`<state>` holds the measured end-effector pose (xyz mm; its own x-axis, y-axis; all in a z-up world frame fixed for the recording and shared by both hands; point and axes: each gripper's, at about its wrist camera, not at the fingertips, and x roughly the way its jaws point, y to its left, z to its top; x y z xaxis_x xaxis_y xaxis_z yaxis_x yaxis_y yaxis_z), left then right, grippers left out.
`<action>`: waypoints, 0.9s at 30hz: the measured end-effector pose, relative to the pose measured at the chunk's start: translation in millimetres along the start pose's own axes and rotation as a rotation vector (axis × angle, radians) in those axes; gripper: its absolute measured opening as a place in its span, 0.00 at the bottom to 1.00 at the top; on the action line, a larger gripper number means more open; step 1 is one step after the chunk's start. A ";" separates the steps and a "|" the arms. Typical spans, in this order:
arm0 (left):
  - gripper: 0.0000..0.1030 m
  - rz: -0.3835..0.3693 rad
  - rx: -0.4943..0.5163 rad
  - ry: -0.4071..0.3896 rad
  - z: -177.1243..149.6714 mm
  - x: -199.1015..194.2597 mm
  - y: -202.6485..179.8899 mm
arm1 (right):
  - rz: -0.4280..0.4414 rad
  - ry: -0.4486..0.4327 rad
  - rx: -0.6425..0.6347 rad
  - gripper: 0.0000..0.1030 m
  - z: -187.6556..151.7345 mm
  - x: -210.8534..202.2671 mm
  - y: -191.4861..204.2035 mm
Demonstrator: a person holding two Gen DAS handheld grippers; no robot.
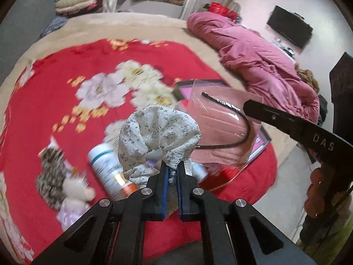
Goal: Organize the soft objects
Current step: 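Lower the scrunchie and mask bag onto the book box and open both tools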
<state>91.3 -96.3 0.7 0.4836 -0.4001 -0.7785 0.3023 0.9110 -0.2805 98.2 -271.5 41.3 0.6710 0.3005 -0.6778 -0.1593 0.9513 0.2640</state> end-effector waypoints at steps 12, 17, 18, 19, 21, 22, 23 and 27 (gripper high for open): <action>0.06 -0.097 0.127 0.028 44.5 57.3 -110.9 | -0.148 -0.061 0.154 0.12 8.4 -37.3 -119.3; 0.06 -0.110 0.154 0.078 51.8 97.5 -148.1 | -0.197 -0.038 0.214 0.12 -1.0 -28.9 -163.7; 0.06 -0.104 0.160 0.090 51.2 104.8 -152.9 | -0.206 -0.031 0.221 0.12 -3.4 -26.3 -171.1; 0.06 -0.102 0.164 0.106 50.6 112.1 -157.7 | -0.214 -0.022 0.233 0.12 -6.0 -22.5 -178.9; 0.06 -0.102 0.172 0.137 49.8 129.5 -168.0 | -0.243 -0.009 0.253 0.12 -12.0 -16.9 -192.2; 0.06 -0.101 0.175 0.148 48.8 135.1 -170.7 | -0.256 -0.003 0.263 0.12 -14.9 -12.3 -199.7; 0.06 -0.096 0.176 0.164 48.5 143.5 -174.7 | -0.266 0.002 0.273 0.12 -17.2 -10.1 -205.0; 0.06 -0.081 0.179 0.215 47.1 166.5 -183.4 | -0.301 0.016 0.315 0.12 -25.2 0.8 -226.3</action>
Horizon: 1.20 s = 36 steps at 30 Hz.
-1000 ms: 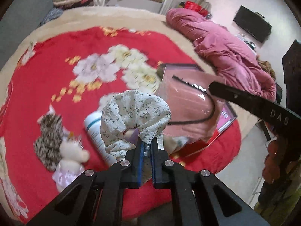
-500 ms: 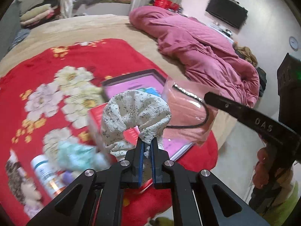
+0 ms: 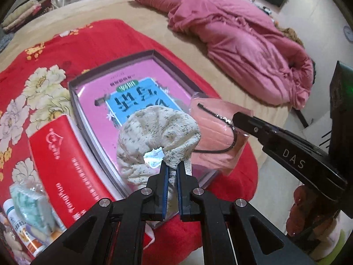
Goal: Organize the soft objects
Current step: 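Lower the scrunchie and mask bag onto the book box and open both tools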
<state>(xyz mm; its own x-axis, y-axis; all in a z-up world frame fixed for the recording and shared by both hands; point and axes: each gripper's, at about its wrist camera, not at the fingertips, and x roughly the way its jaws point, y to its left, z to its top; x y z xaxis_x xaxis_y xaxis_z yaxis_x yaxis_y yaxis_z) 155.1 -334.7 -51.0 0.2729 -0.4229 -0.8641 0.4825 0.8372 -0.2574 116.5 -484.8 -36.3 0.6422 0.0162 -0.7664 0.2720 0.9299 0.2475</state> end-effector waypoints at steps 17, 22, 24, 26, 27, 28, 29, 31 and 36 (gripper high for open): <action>0.07 0.025 -0.007 0.095 1.7 53.0 -5.6 | -0.110 0.046 -0.036 0.12 -0.4 44.3 -13.6; 0.07 0.027 -0.006 0.110 2.2 60.6 -6.4 | -0.119 0.042 -0.039 0.14 1.9 43.1 -16.1; 0.07 0.030 0.000 0.118 2.2 63.3 -7.5 | -0.116 0.038 -0.048 0.23 2.7 41.0 -15.6; 0.07 0.030 0.003 0.126 1.3 65.2 -8.1 | -0.124 0.033 -0.052 0.28 3.4 38.7 -16.1; 0.07 0.037 0.002 0.128 0.7 66.3 -8.4 | -0.117 0.030 -0.050 0.29 3.8 37.1 -16.5; 0.07 0.034 -0.002 0.127 0.5 67.0 -8.3 | -0.115 0.027 -0.047 0.30 3.8 35.1 -17.3; 0.07 0.030 -0.007 0.132 0.5 68.5 -8.1 | -0.119 0.021 -0.045 0.31 3.7 32.7 -17.8; 0.07 0.030 -0.014 0.137 0.1 70.1 -7.1 | -0.121 0.019 -0.042 0.31 3.2 29.5 -18.8; 0.14 0.040 -0.030 0.136 -1.2 69.5 -2.7 | -0.118 0.014 -0.033 0.32 2.2 20.6 -21.5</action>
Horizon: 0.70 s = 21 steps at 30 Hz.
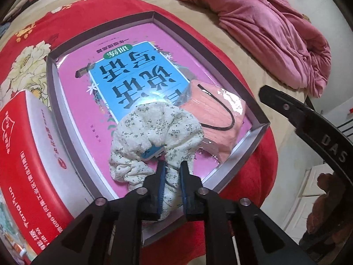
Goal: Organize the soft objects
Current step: 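Lower the scrunchie and mask bag onto the book box and open both tools, then move both open tools back over the remaining pile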
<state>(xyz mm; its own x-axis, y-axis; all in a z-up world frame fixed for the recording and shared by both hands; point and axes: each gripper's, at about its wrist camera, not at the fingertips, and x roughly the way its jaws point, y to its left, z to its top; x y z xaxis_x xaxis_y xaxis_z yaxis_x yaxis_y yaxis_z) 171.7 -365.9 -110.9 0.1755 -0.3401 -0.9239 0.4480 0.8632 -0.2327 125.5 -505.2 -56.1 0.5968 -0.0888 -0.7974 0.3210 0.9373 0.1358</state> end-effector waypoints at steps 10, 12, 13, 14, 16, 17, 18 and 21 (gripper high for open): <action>0.33 0.001 0.020 -0.017 -3.2 -12.5 -1.0 | 0.009 -0.030 -0.008 0.37 2.0 -18.8 7.8; 0.41 0.008 0.033 -0.028 -4.4 -17.7 -3.1 | 0.009 -0.035 -0.003 0.38 2.2 -22.8 9.0; 0.43 0.006 0.037 -0.034 -5.4 -20.3 -4.0 | 0.012 -0.039 0.001 0.38 2.5 -24.9 9.4; 0.47 0.003 0.039 -0.037 -5.5 -21.8 -4.9 | 0.015 -0.044 0.004 0.39 2.9 -27.4 9.7; 0.55 0.008 0.035 -0.045 -5.9 -26.5 -4.0 | 0.011 -0.052 0.002 0.39 3.7 -31.3 10.7; 0.59 -0.001 0.032 -0.046 -6.1 -28.7 -2.4 | 0.007 -0.057 0.003 0.40 4.2 -33.7 11.2; 0.59 -0.010 0.024 -0.049 -5.6 -30.7 -1.1 | 0.006 -0.059 0.005 0.41 4.7 -35.2 11.4; 0.59 -0.016 0.014 -0.061 -6.7 -38.1 2.4 | 0.001 -0.068 0.010 0.43 6.4 -40.3 11.0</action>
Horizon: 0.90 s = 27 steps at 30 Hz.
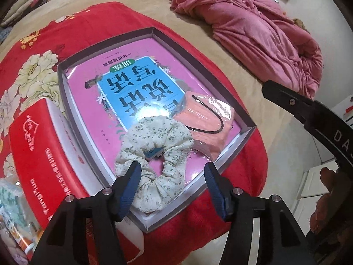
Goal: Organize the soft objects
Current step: 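Move both open tools back over the remaining pile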
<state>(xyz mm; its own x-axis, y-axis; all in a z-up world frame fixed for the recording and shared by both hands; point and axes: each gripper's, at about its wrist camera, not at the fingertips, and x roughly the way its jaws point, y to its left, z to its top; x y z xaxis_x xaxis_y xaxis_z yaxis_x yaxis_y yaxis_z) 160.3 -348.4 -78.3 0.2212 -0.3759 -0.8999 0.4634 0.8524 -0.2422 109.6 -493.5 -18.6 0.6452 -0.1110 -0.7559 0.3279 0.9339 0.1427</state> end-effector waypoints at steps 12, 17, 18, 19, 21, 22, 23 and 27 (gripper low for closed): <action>0.68 -0.003 -0.004 -0.130 -7.5 -69.4 8.7 | 0.010 -0.045 -0.036 0.51 7.6 -32.1 19.7; 0.69 0.003 -0.040 -0.191 -14.3 -104.3 32.1 | 0.030 -0.072 -0.068 0.55 8.5 -48.2 43.4; 0.70 0.006 -0.049 -0.201 -15.9 -110.0 38.0 | 0.036 -0.075 -0.076 0.56 8.5 -50.8 48.8; 0.70 0.012 -0.059 -0.212 -18.0 -116.8 44.7 | 0.042 -0.080 -0.086 0.56 8.3 -54.2 56.0; 0.70 0.027 -0.081 -0.230 -23.3 -128.5 58.1 | 0.052 -0.085 -0.099 0.57 8.6 -58.8 66.8; 0.70 0.031 -0.092 -0.236 -25.8 -133.1 64.3 | 0.057 -0.088 -0.110 0.57 8.1 -61.3 73.9; 0.70 0.035 -0.100 -0.242 -28.3 -136.6 70.2 | 0.062 -0.091 -0.118 0.57 7.6 -63.5 80.0; 0.71 0.076 -0.138 -0.276 -45.6 -158.2 98.6 | 0.084 -0.099 -0.150 0.61 2.9 -71.9 108.0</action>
<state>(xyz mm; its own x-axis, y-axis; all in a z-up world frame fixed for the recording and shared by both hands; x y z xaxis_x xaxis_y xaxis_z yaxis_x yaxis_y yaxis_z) 131.9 -188.3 23.7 0.4844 -0.3775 -0.7892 0.3198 0.9161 -0.2419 100.6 -385.7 53.0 0.7328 -0.0563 -0.6781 0.1683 0.9806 0.1005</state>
